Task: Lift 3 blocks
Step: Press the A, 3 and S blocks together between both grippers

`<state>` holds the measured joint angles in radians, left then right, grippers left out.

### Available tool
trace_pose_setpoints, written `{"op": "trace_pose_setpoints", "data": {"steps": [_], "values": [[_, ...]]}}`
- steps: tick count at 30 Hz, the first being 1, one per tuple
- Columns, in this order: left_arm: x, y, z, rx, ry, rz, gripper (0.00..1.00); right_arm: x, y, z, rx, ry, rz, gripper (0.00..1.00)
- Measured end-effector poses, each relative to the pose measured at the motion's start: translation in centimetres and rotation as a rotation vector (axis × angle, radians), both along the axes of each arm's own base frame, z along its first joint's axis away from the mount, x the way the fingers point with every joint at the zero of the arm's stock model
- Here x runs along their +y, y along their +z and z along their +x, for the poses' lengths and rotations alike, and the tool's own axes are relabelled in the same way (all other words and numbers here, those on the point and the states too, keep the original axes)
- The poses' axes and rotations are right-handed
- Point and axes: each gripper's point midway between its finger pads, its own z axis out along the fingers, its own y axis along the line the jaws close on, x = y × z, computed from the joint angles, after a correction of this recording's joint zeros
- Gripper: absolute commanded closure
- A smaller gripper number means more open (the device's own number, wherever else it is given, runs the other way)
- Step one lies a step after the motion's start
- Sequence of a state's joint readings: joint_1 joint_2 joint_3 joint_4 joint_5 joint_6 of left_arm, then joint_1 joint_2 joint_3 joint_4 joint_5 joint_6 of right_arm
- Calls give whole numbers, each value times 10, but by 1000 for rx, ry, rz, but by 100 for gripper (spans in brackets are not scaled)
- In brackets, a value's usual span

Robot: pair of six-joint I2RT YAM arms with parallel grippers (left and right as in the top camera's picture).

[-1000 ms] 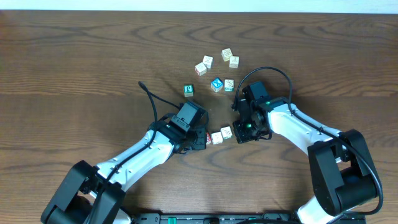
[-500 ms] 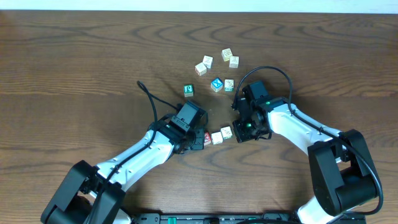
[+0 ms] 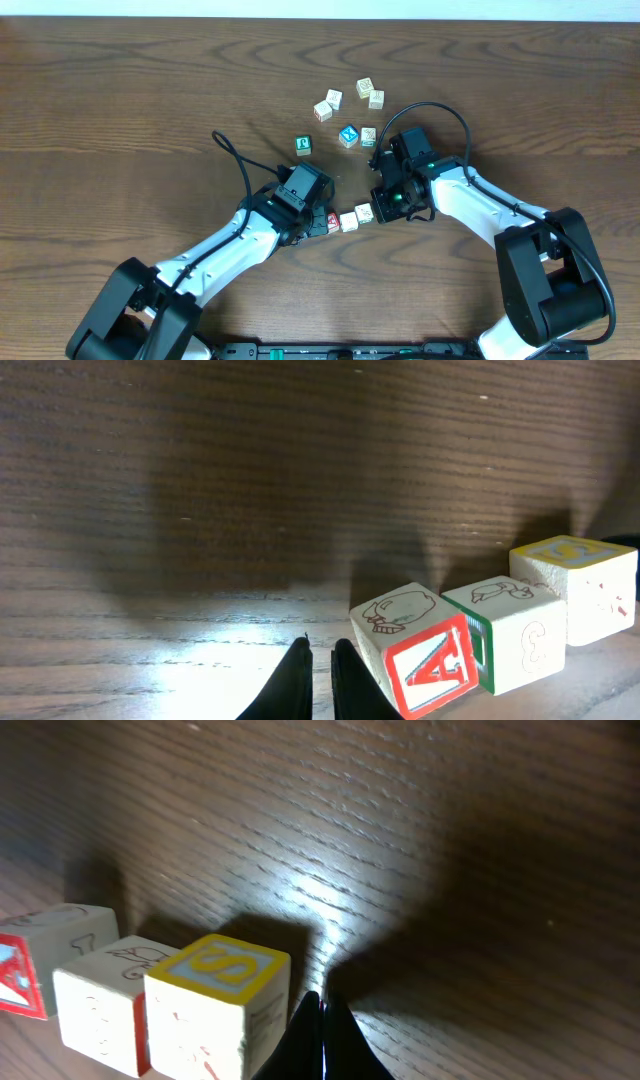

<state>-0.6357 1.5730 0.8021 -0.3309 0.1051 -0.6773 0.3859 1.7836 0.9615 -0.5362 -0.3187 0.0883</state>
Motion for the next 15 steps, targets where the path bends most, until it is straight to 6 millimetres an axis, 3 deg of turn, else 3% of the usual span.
{"op": "trace_pose_setpoints", "data": {"steps": [7,15], "values": [[0,-12,-1,27,6,14,92,2,1,0,4,-3,14,99],[-17,-20,4,30,-18,-60,92,8,3,-2,17,-2,52,99]]}}
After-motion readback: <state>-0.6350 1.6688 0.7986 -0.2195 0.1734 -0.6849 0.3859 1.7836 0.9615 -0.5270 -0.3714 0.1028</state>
